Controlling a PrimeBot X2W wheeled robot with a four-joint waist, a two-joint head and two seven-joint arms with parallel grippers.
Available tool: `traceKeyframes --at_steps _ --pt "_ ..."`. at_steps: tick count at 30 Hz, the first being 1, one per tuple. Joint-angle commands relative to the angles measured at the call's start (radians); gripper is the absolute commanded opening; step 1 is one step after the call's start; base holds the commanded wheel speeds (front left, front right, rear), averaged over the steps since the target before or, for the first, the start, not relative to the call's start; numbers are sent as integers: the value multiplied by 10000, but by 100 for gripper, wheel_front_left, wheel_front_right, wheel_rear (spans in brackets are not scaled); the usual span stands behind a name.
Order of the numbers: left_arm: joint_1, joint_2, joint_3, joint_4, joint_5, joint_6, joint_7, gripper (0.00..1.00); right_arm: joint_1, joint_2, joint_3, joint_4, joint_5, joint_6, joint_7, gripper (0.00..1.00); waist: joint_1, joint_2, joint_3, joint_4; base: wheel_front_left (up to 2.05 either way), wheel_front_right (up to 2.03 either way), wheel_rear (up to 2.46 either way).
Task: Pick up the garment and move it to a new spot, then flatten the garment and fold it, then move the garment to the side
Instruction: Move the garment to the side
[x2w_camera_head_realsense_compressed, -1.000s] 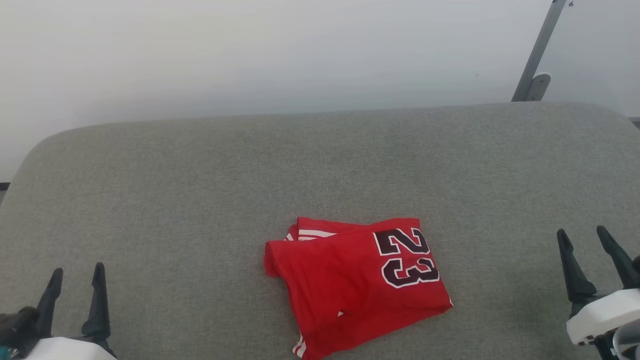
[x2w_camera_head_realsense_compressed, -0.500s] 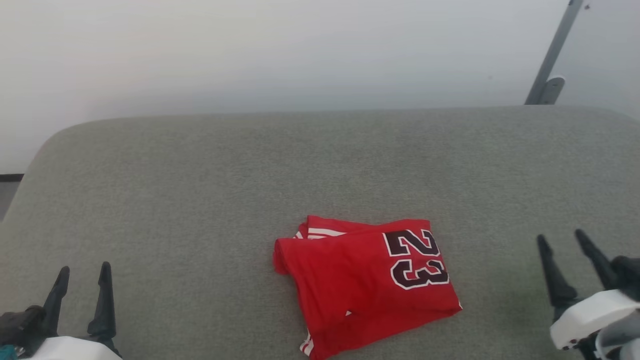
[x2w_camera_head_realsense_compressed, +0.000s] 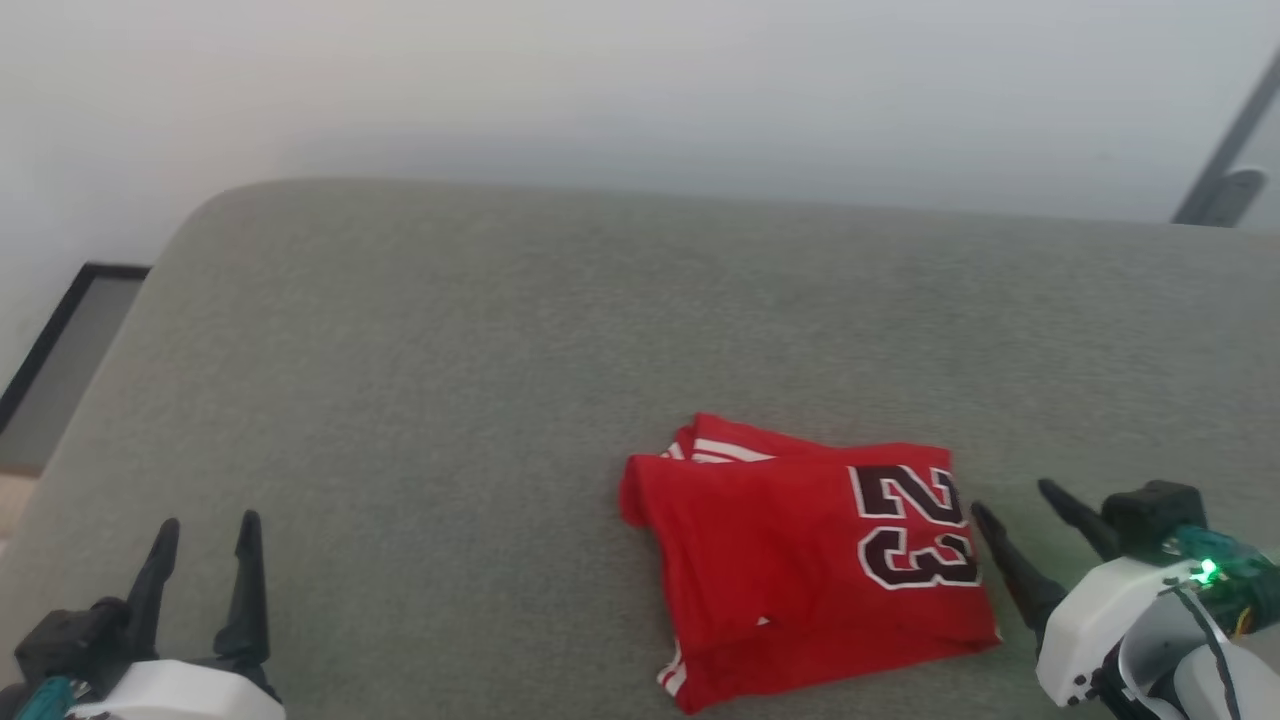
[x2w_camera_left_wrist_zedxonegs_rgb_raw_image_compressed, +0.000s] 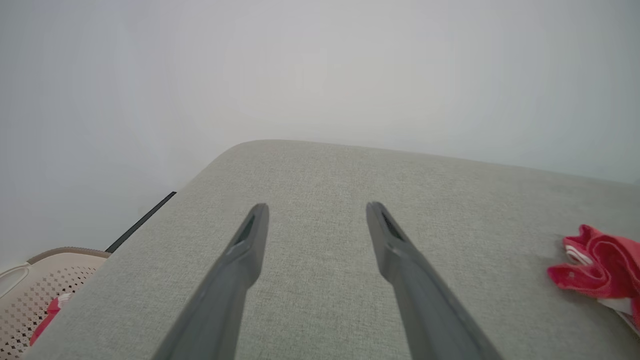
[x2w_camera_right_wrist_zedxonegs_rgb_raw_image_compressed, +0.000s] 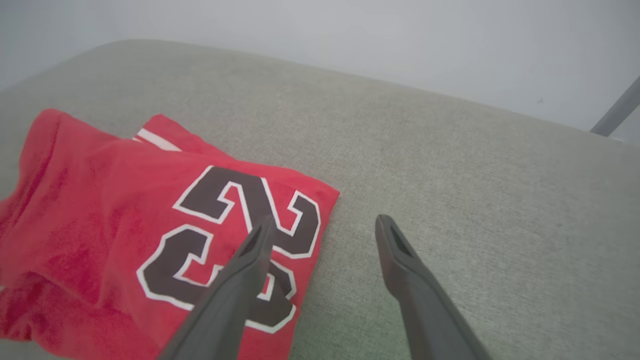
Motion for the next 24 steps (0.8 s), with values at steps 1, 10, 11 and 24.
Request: traceKeyframes --at_steps 1,10,11,24 --pt "-141 -32 -44 -10 -10 -19 -36 100 -148 -98 211 125 73 1 151 100 0 0 186 278 0 0 0" --pt "-364 -248 -257 -6 -19 -18 -36 100 -821 -742 1253 842 925 1 2030 100 0 0 749 1036 0 0 0" --pt "-396 -271 -282 -2 -19 -18 -36 100 -913 -788 1347 921 1089 -1 2330 100 0 0 816 1096 0 0 0" --pt "-931 -568 -639 167 49 -18 -36 100 -1765 -1163 2683 1134 2941 2 7133 100 0 0 1483 1589 0 0 0"
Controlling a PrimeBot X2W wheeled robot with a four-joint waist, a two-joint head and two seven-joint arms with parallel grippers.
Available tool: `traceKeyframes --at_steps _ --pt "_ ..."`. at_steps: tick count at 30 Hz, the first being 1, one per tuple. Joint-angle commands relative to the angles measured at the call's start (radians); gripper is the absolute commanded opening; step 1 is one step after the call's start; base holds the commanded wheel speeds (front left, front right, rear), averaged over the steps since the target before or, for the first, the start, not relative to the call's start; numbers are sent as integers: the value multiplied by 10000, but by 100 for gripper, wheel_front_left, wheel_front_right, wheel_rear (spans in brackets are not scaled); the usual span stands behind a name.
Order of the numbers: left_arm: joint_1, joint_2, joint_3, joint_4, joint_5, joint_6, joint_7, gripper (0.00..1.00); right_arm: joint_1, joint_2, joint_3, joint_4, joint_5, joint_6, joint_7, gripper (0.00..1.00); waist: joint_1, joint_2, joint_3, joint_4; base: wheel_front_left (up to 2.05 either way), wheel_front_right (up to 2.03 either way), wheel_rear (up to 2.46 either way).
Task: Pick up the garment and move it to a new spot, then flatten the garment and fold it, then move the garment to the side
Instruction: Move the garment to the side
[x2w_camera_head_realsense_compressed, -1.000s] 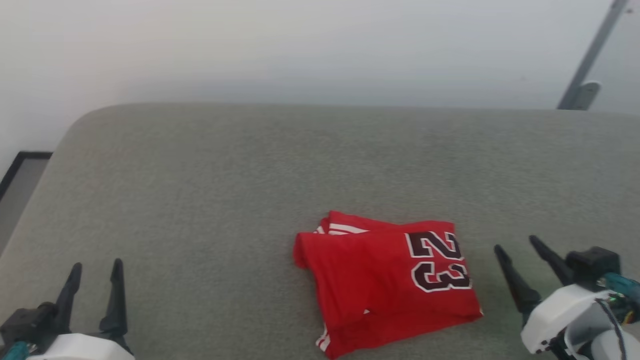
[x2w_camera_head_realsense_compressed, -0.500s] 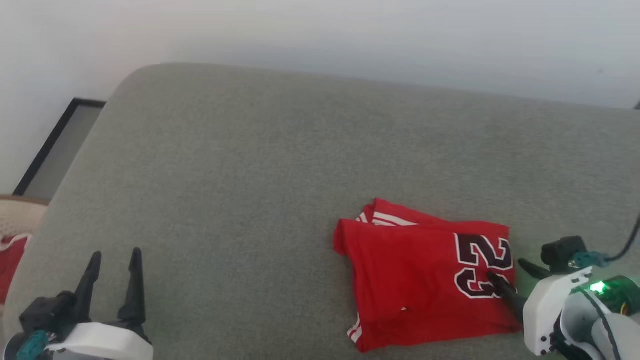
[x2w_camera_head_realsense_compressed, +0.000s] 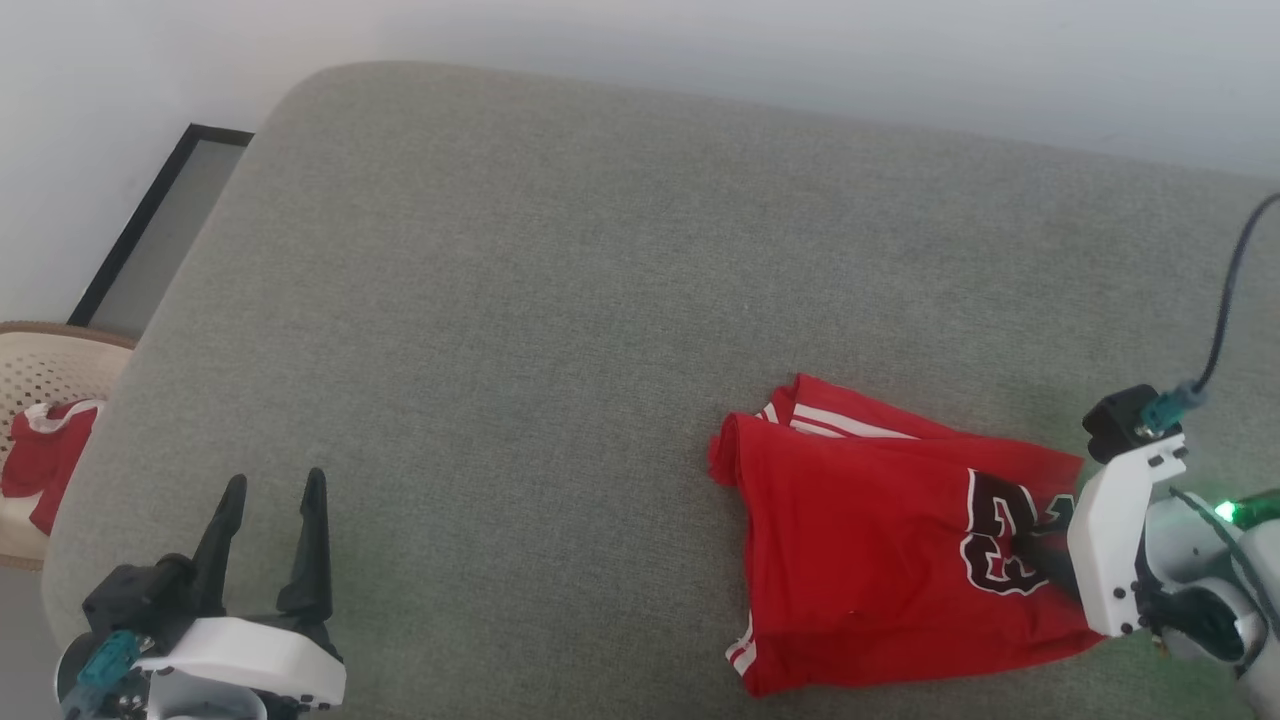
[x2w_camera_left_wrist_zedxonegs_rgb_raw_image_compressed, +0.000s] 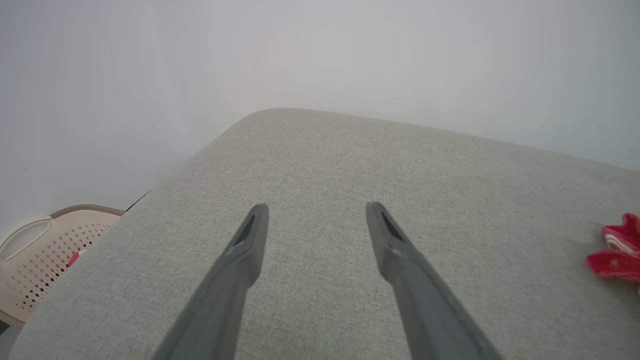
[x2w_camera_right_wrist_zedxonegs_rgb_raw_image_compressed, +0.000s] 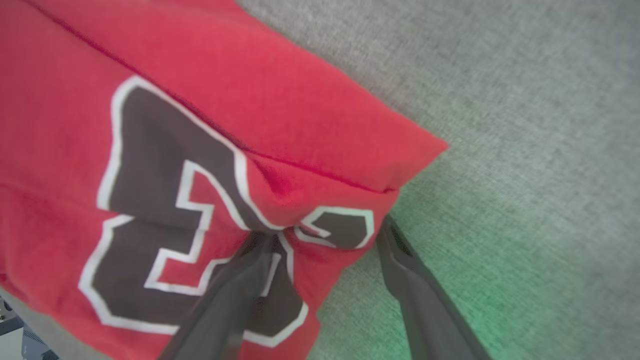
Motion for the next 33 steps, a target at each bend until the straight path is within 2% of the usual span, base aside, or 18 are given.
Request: traceKeyframes --at_steps 1,4,5,6,12,20,33 --pt "-178 1 -38 11 35 -18 -36 100 523 395 437 417 71 4 603 100 0 -1 49 30 0 0 0" --pt "-221 -5 -60 24 36 -18 -36 100 480 370 470 325 109 4 1051 100 0 -1 79 40 0 0 0" --pt "-237 -4 -68 29 36 -18 -36 100 463 331 548 192 63 6 1227 14 0 -1 93 39 0 0 0" --pt "-264 -8 -69 33 32 -18 -36 100 425 291 487 129 52 6 1293 0 0 -1 109 28 0 0 0" --pt "-439 -17 -89 3 3 -18 -36 100 31 116 -185 -167 -182 -13 1317 0 0 -1 247 -149 0 0 0" --pt "-956 25 -319 -75 -16 -18 -36 100 -437 -206 -1390 -339 -450 -47 1109 0 0 -1 454 -750 0 0 0" --pt "-2161 168 -1056 132 57 -18 -36 100 -1693 -989 -2957 -183 -896 -2 692 0 0 -1 1040 -2363 0 0 0"
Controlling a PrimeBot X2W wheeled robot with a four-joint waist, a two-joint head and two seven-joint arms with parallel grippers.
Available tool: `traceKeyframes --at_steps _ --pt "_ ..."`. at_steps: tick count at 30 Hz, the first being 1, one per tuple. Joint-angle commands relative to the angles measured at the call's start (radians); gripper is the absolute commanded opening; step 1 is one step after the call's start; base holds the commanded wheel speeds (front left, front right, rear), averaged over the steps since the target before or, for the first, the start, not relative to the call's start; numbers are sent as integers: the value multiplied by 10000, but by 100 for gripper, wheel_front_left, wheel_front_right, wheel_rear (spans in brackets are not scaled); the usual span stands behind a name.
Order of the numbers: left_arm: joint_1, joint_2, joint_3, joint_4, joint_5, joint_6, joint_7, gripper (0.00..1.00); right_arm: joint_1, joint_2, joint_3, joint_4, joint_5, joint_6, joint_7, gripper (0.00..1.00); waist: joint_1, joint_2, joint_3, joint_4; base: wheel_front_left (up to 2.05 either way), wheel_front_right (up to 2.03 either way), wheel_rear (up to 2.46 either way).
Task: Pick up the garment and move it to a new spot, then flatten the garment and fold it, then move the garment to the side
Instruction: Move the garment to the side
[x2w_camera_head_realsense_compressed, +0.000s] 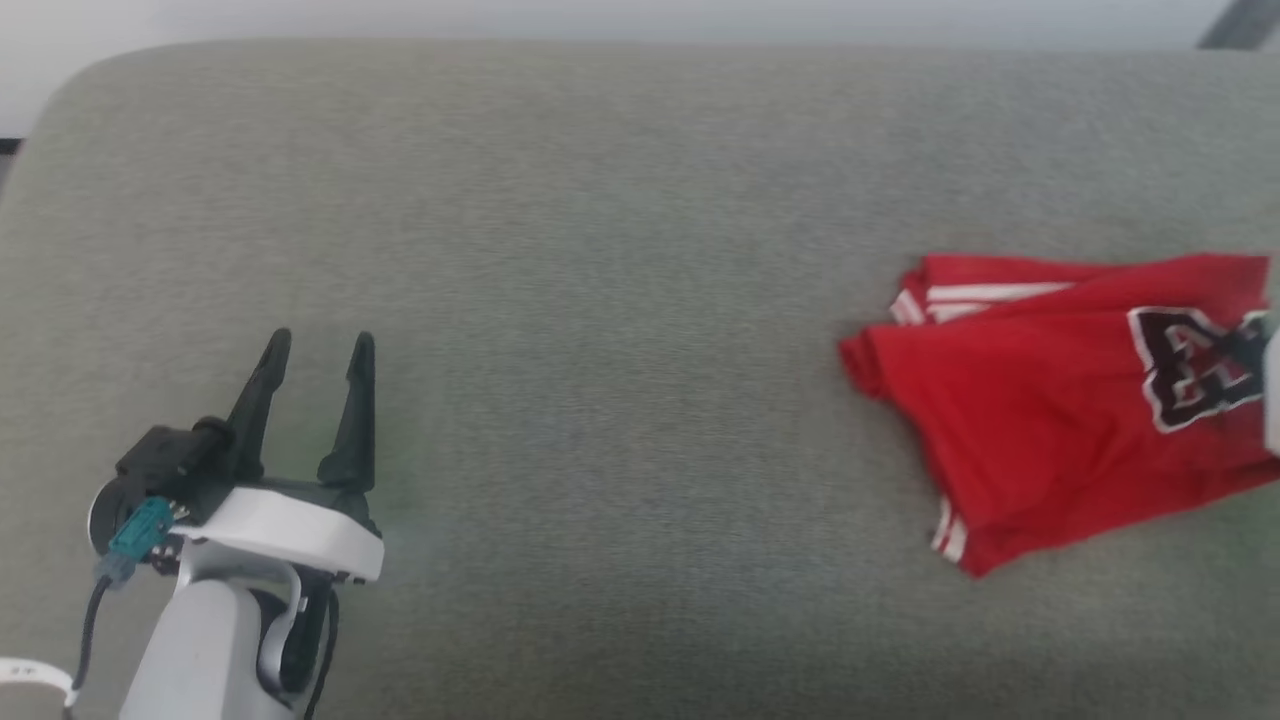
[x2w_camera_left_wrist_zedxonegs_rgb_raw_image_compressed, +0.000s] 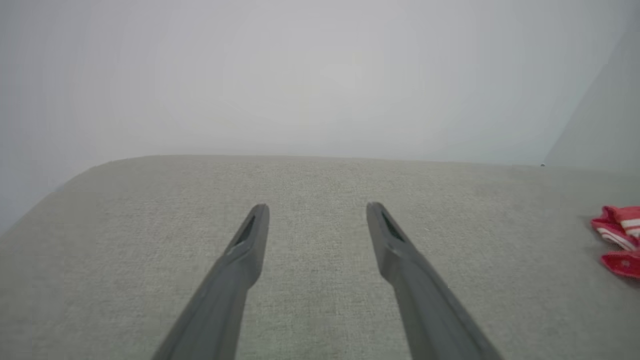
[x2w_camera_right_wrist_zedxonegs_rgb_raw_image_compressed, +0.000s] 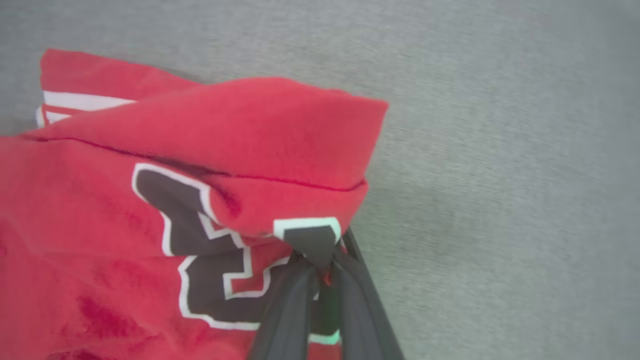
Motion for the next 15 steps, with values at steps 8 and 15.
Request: traceKeyframes --at_steps 8,15 --pt "-815 298 -436 64 57 -18 -36 100 -1019 -749 -629 704 -557 -10 -1001 0 0 0 744 -1350 0 0 0" --pt "-1339 541 -799 139 48 -18 -36 100 -1639 -1215 -813 1514 -872 -8 -2358 0 0 0 1247 -1785 0 0 0"
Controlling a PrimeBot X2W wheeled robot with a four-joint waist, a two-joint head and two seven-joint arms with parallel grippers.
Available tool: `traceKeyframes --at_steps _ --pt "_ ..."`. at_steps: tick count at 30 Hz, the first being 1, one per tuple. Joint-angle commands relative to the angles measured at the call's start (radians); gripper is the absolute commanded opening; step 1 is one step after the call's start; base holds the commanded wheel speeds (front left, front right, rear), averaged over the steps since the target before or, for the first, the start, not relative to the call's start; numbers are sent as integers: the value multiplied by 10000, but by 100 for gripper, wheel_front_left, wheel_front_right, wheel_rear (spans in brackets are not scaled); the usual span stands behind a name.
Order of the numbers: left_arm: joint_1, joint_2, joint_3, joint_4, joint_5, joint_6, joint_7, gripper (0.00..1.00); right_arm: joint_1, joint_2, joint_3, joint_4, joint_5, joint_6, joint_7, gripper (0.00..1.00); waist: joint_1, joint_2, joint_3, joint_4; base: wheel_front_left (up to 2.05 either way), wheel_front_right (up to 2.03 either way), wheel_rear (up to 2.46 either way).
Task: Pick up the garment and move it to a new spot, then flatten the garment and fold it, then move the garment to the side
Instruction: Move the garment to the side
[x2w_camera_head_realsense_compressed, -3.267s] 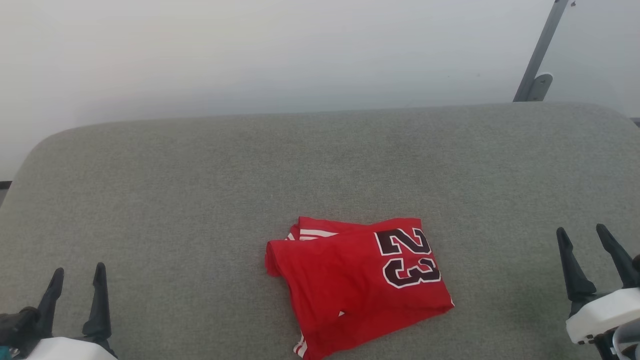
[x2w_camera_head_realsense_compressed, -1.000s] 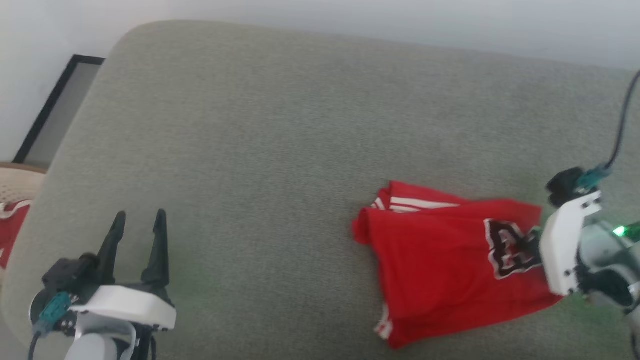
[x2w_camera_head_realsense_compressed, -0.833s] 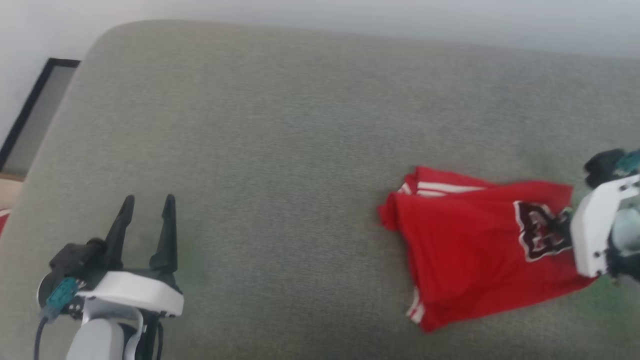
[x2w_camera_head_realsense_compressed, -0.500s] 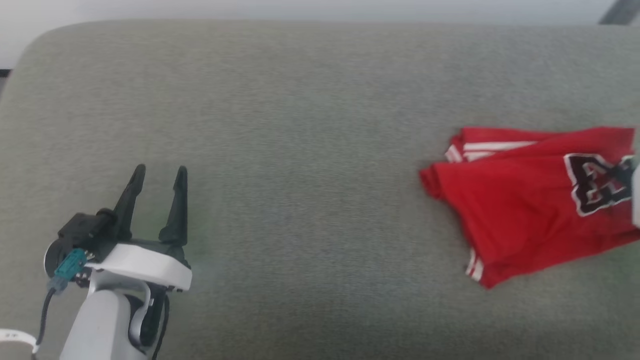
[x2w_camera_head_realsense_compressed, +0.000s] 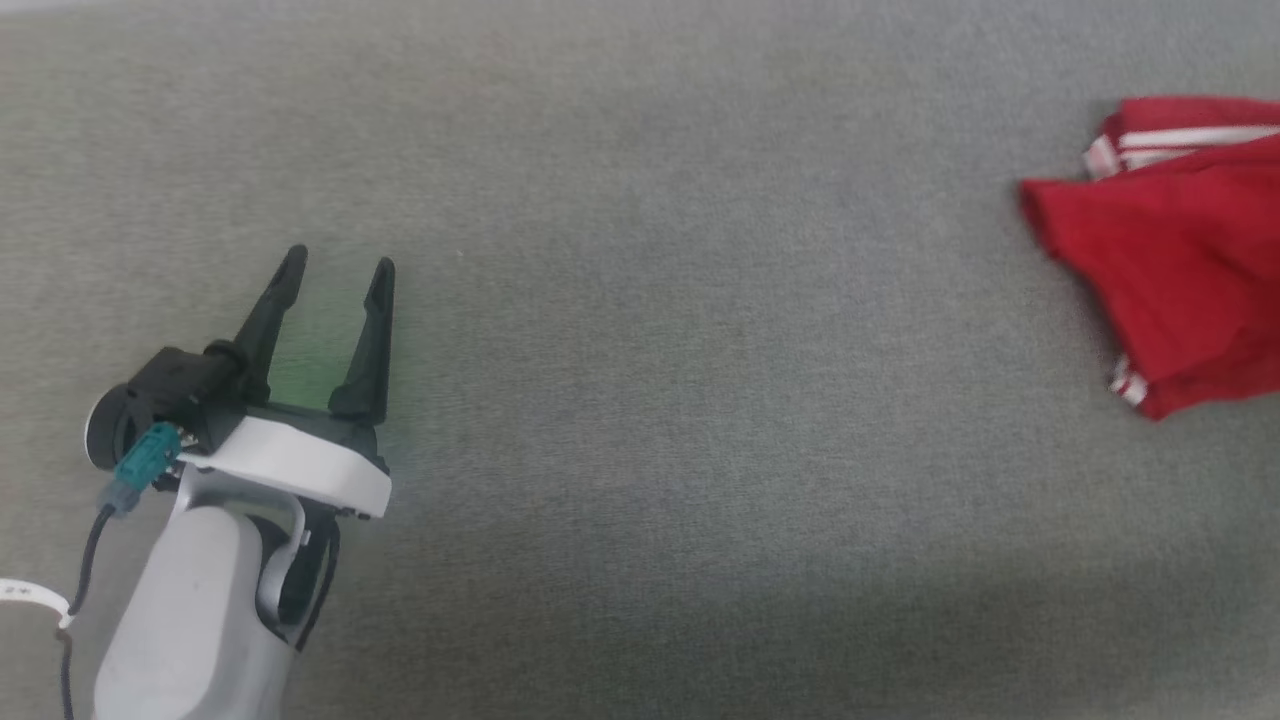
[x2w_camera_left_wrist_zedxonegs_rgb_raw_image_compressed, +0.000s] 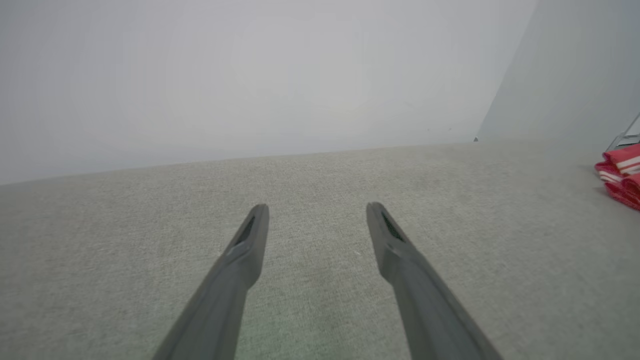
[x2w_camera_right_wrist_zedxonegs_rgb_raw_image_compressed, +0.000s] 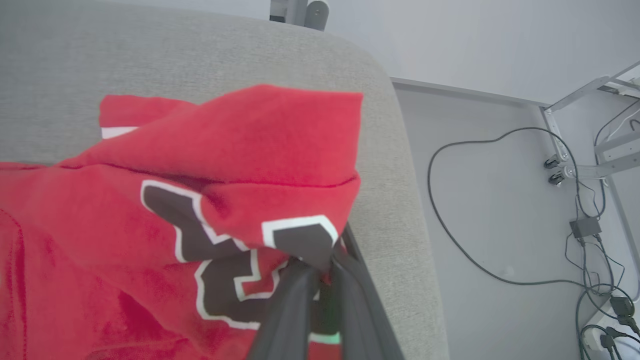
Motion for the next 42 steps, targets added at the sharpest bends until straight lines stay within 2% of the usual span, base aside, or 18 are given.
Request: traceKeyframes --at_steps 1,7,20,27,29,30,33,34,42 --pt "-176 80 -20 22 9 -18 -36 100 -199 -105 -31 182 -116 -7 -217 0 0 0 272 -227 0 0 0" --pt "-580 263 -290 -29 9 -18 -36 100 -842 -268 -114 1312 -608 -7 -1276 0 0 0 804 -437 0 0 0" --pt "-1301 517 -773 -20 -39 -18 -36 100 -2254 458 -28 3635 -1900 -5 -2730 0 0 0 1573 -592 0 0 0" --pt "-1497 522 -954 68 -135 -18 -35 100 -2778 901 238 4740 -2129 -5 -2951 0 0 0 1758 -433 0 0 0" --pt "-1502 533 -947 89 -170 -18 -35 100 -2913 1003 281 4989 -2133 -3 -3017 15 0 0 1770 -380 0 0 0" --pt "-1500 541 -923 91 -188 -18 -35 100 -2987 1003 311 5097 -2142 -5 -3050 17 0 0 1773 -355 0 0 0" --pt "-1479 556 -847 49 -247 -18 -35 100 -3202 1016 420 5368 -2142 -5 -3111 49 0 0 1752 -303 0 0 0" --pt "-1443 531 -761 -26 -328 -18 -35 100 -3353 999 509 5536 -2091 -3 -3087 100 0 0 1716 -280 0 0 0" --pt "-1111 407 -331 29 -794 -19 -36 100 -3619 1102 842 5659 -1776 -5 -3170 100 0 0 1230 -261 0 0 0"
